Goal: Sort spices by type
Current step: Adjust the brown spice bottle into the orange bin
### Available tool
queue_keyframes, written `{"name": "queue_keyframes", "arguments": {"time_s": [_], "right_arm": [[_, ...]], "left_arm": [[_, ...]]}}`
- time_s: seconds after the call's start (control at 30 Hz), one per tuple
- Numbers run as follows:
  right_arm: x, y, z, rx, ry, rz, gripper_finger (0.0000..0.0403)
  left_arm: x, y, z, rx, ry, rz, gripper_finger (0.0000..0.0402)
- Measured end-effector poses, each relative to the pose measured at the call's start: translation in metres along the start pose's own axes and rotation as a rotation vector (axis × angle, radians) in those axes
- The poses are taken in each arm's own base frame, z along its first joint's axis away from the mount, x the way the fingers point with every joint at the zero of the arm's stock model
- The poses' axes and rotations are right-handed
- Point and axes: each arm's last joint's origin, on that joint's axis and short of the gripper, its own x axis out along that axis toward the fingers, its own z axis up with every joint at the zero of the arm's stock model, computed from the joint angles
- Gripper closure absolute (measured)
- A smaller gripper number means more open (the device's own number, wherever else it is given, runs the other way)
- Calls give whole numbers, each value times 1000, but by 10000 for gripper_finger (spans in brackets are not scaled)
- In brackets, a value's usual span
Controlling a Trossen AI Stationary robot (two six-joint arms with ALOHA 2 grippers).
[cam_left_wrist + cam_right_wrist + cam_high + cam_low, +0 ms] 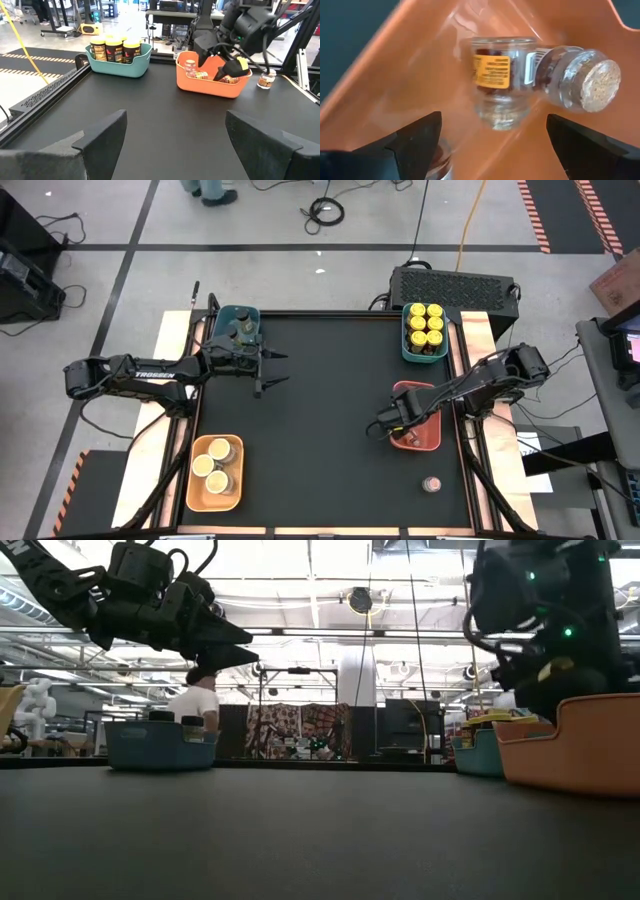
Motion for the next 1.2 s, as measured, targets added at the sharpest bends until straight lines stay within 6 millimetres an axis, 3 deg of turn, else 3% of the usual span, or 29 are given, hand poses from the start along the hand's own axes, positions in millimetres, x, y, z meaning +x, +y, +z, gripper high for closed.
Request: {"name": "queue_keyframes", "arguments": {"time_s": [0.33,1.0,1.2], "right_arm": [[22,-3,-3,9,-16,7,83],[23,1,0,53,-107,37,93],[23,1,0,53,-108,41,142]], "left_arm": [[0,0,0,1,0,-2,61],[0,0,0,3,0,-1,61],[0,0,0,3,0,-1,61]]}}
